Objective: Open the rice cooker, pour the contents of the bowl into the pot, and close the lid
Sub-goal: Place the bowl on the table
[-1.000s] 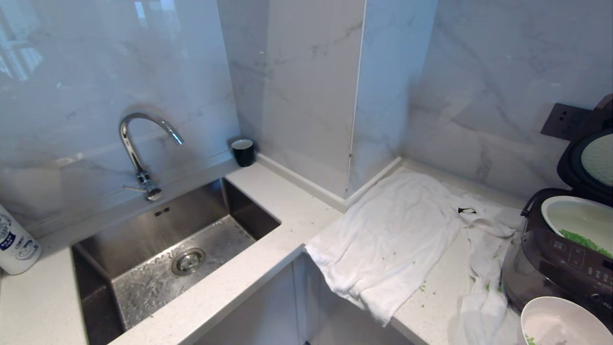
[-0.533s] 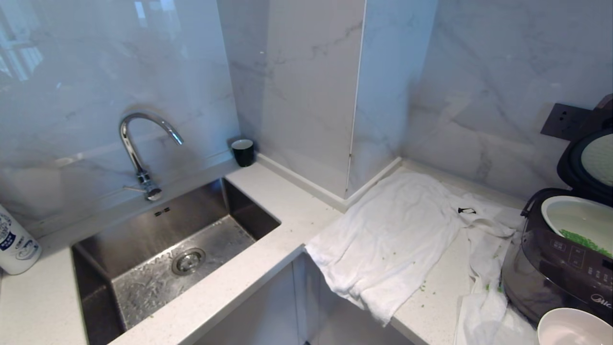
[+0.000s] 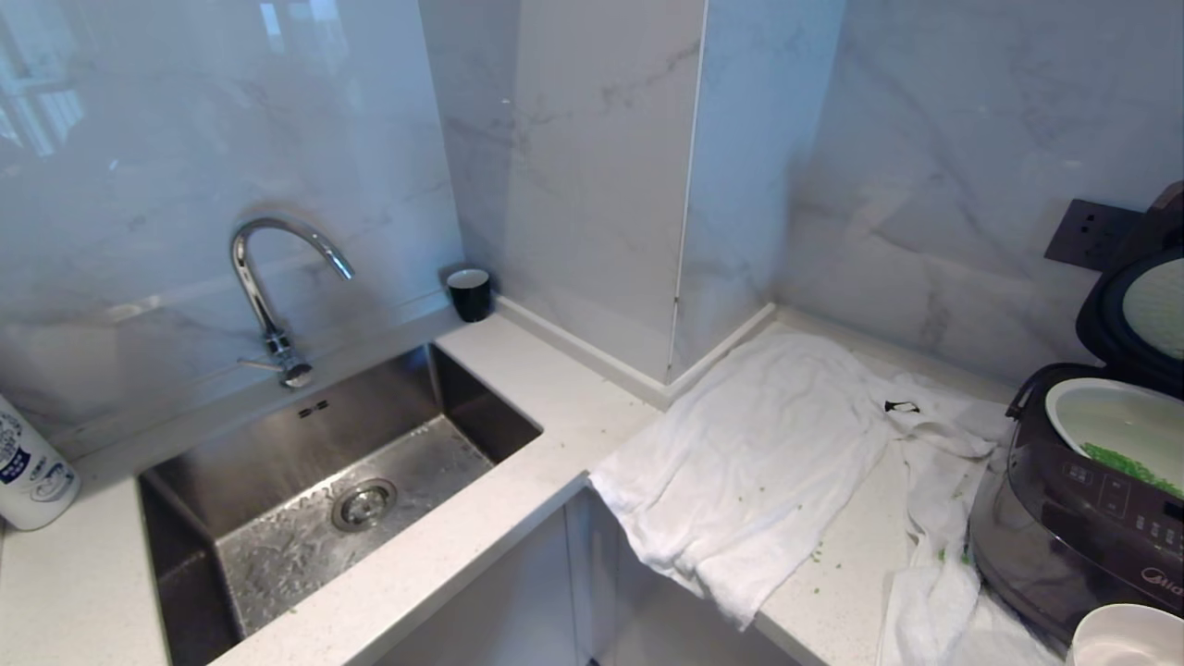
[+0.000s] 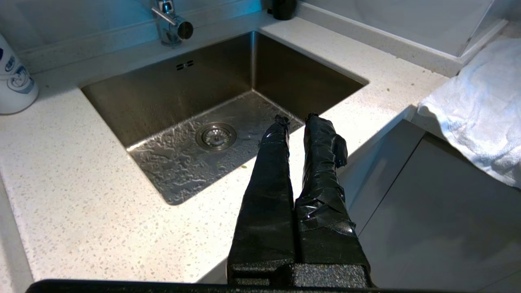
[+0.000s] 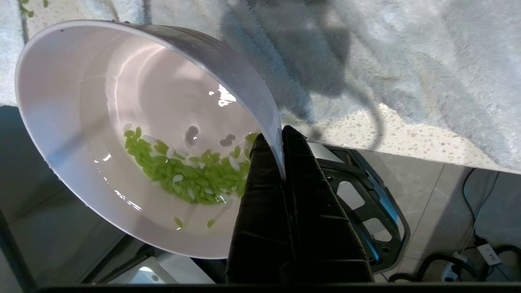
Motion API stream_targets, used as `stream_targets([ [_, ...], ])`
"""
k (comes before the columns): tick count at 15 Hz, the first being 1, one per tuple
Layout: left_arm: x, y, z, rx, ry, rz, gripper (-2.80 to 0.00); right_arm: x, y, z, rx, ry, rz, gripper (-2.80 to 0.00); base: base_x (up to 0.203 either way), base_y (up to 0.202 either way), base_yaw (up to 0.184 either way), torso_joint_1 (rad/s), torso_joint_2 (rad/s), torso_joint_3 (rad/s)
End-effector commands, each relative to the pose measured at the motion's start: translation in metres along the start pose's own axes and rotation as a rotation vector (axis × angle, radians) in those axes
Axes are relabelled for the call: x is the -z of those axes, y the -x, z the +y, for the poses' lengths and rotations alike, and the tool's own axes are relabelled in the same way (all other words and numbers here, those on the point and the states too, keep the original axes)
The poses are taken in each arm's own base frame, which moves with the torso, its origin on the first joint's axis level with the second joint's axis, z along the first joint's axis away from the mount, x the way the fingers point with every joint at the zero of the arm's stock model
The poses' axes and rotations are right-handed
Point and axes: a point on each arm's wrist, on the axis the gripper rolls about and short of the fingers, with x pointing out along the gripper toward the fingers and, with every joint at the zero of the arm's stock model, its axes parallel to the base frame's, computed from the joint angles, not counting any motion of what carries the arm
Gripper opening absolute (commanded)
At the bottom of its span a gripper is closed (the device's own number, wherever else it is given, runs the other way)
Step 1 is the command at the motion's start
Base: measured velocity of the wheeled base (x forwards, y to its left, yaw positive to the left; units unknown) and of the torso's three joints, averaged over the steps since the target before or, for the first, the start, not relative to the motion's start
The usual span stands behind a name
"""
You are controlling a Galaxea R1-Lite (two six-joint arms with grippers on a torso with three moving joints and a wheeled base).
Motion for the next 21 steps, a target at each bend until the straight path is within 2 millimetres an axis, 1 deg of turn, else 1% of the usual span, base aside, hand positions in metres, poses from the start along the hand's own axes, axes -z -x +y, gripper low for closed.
stream_targets([
  [1,0.0,0.0,0.0,-0.001,0.0,0.001,-2.8,-0.001,0.0,-0.007,0.012,-0.024,0.006,-2.8,0.0,0.0,0.0,0.0,0.0,0.0],
  [9,0.0,0.0,0.0,-0.001,0.0,0.002,-2.8,0.0,-0.004,-0.04,0.034,-0.06,0.046,-2.8,0.0,0.0,0.0,0.0,0.0,0.0],
  [19,0.0,0.0,0.0,-0.001,0.0,0.002,-2.8,0.005,0.0,-0.051,0.038,-0.097,0.013,-2.8,0.0,0.0,0.0,0.0,0.0,0.0],
  [21,0.0,0.0,0.0,-0.001,0.0,0.002,-2.8,0.006,0.001,-0.056,0.037,-0.108,0.011,-2.8,0.0,0.0,0.0,0.0,0.0,0.0],
])
